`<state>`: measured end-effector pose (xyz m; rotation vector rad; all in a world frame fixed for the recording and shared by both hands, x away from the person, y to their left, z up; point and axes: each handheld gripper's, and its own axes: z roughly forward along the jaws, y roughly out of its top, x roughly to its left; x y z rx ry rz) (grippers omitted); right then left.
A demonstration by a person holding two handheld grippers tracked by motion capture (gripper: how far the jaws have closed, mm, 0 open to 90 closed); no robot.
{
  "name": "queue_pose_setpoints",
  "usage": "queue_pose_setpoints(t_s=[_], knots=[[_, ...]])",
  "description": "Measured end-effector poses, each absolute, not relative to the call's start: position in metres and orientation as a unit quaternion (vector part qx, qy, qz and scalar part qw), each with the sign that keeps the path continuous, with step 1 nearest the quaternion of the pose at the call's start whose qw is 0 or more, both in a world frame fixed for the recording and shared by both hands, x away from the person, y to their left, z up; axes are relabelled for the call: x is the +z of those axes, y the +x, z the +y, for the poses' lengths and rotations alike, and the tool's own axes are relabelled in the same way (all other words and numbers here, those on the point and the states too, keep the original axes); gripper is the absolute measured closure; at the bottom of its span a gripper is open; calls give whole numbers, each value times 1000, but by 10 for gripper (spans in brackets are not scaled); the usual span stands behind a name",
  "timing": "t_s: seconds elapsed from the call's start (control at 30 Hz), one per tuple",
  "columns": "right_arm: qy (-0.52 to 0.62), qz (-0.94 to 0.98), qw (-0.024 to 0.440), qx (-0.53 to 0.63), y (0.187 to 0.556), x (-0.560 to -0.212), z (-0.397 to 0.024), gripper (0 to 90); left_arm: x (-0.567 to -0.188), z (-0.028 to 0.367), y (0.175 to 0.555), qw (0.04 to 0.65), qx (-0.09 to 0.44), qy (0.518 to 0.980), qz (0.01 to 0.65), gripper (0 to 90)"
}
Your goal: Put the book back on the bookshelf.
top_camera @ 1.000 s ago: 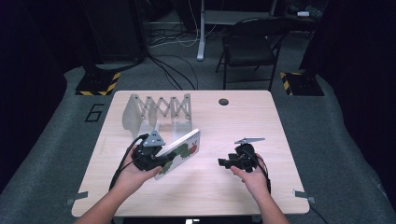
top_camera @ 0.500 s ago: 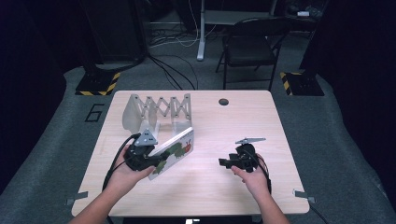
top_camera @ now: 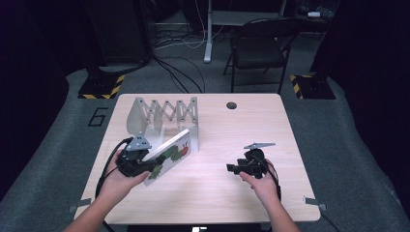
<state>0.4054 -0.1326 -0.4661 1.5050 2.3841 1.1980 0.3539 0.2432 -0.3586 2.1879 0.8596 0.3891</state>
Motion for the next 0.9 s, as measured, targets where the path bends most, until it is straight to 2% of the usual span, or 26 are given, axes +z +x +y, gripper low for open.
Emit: queue_pose_setpoints(t_s=[0.9], knots=[[494, 777, 39, 388, 406, -469, -134, 407, -344, 278, 350, 371, 177, 836, 363, 759]])
